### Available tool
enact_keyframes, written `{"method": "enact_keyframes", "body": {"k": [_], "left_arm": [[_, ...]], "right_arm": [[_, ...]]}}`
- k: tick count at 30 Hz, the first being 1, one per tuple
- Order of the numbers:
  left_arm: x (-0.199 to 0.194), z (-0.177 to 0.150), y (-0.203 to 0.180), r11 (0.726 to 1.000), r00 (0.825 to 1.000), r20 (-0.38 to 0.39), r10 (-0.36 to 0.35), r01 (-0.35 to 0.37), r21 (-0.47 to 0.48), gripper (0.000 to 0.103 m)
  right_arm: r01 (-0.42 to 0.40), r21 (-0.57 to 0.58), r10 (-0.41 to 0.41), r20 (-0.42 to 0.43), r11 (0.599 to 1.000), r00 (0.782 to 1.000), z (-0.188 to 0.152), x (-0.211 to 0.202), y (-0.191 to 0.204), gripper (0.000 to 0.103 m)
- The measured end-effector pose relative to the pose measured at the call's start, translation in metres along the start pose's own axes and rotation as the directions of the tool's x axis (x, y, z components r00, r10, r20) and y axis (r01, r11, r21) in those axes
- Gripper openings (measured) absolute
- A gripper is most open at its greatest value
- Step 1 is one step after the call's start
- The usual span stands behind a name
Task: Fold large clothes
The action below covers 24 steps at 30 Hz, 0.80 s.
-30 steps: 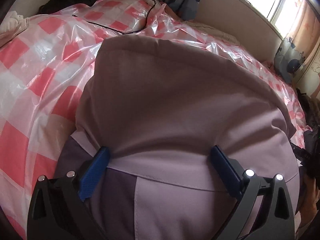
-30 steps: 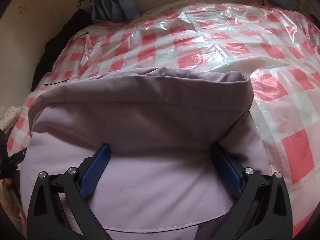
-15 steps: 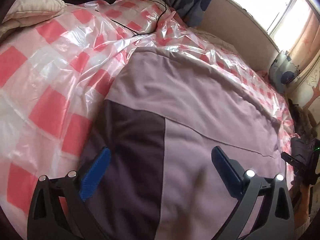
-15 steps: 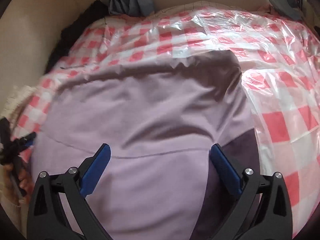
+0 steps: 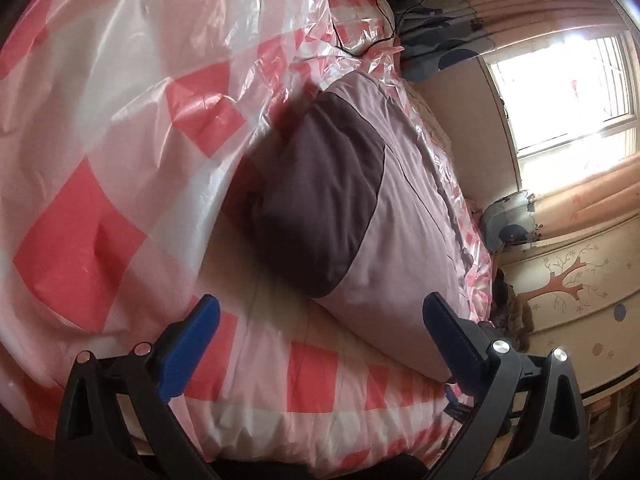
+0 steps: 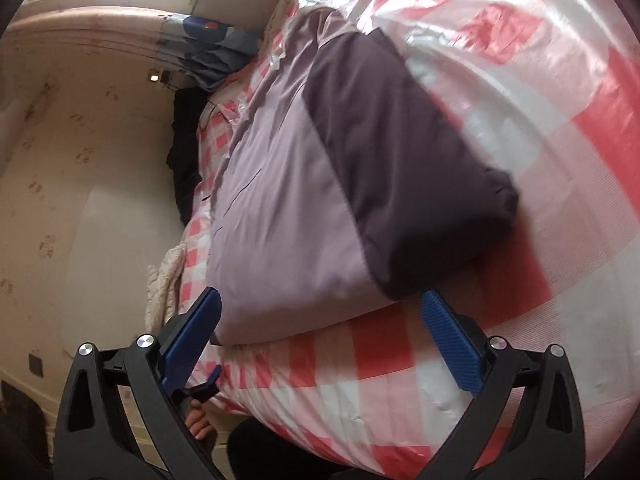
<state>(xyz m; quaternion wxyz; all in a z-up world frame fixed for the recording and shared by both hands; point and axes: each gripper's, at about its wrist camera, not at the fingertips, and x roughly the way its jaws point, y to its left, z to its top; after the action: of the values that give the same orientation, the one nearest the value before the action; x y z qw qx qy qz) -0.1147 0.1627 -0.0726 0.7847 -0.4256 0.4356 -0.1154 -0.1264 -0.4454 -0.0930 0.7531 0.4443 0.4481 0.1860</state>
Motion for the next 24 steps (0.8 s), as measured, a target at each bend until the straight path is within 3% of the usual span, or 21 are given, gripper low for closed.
{"method": "enact_keyframes", "body": {"k": [3, 10, 13, 17, 24], "left_arm": [[0.009, -0.003, -0.002, 1.000, 1.000, -0.014, -0.023, 0.022, -0.017, 0.097], [0.041, 0.009, -0.001, 0.998, 0.999, -0.020, -0.033, 0.032, -0.061, 0.097], [0.050, 0.013, -0.002, 0.998, 0.999, -0.015, -0.029, 0.028, -0.063, 0.097], [0.045, 0.012, -0.015, 0.997, 0.998, 0.016, -0.065, 0.065, -0.029, 0.097], [0.083, 0.015, -0.012, 0.994, 0.997, -0.042, -0.069, 0.065, -0.088, 0.097]], "right_arm": [[-0.028, -0.066, 0.024, -0.064, 0.997, 0.998, -0.014, 0.031, 0.025, 0.097], [-0.081, -0.024, 0.076, -0.162, 0.996, 0.984, -0.031, 0.095, 0.044, 0.097], [-0.092, -0.018, 0.089, -0.126, 0.996, 0.988, -0.026, 0.104, 0.052, 0.097], [-0.166, -0.001, 0.166, -0.064, 0.986, 0.984, -0.015, 0.100, 0.064, 0.097], [-0.205, 0.023, 0.206, -0.034, 0.978, 0.978, 0.001, 0.096, 0.068, 0.097]]}}
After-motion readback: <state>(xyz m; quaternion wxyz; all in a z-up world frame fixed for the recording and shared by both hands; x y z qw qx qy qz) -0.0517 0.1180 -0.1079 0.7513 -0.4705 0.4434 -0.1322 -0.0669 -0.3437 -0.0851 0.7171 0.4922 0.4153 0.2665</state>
